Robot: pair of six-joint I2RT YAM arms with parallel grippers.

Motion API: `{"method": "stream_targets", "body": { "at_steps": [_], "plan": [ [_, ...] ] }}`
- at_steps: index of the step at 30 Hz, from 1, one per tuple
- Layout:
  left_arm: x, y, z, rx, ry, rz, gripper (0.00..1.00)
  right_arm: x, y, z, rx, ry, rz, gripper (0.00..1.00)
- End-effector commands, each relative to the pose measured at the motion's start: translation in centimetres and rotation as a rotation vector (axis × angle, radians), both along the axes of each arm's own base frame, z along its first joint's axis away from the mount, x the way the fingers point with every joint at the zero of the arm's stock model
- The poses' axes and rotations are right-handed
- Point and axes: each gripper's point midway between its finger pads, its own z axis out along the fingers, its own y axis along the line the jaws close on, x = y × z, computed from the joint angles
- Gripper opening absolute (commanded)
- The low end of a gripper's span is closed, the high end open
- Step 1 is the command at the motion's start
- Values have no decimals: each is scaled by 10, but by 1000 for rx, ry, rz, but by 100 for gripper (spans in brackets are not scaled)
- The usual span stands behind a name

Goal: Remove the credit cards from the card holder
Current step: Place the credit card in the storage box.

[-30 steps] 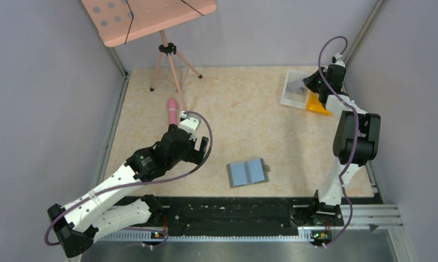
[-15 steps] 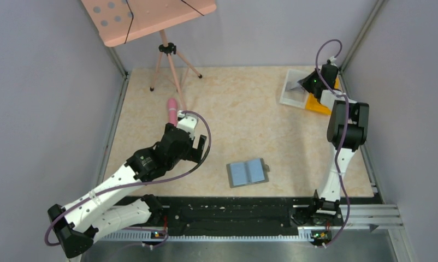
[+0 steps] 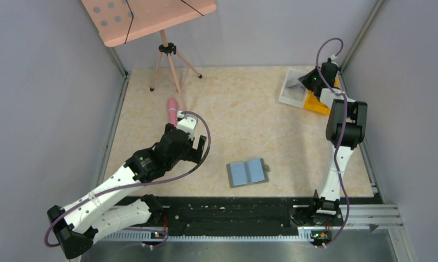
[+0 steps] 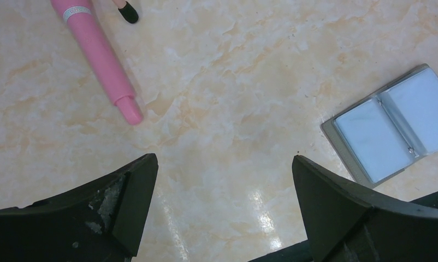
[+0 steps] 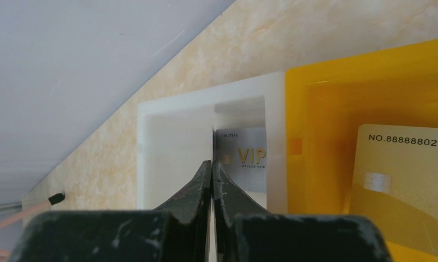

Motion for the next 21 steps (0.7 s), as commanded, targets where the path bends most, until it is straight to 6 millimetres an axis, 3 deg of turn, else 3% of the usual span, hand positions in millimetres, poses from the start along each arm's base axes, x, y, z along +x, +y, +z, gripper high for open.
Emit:
{"method": "stream_targets", "body": {
  "at_steps": [1,9,16,21],
  "plan": [
    [6,-4,8,-24,-36,-6,99,10,-1,8,-5,-24,-3,2],
    [7,-3,8,-22,-39,3,99,12,-11,30,-43,-11,-43,30],
    [7,-2,7,-19,-25,12,99,1,-29,83,-114,-22,-114,37],
    [6,-7,1,-37,27,36,99,-17,-25,126,-146,-55,-90,37]
  ]
}}
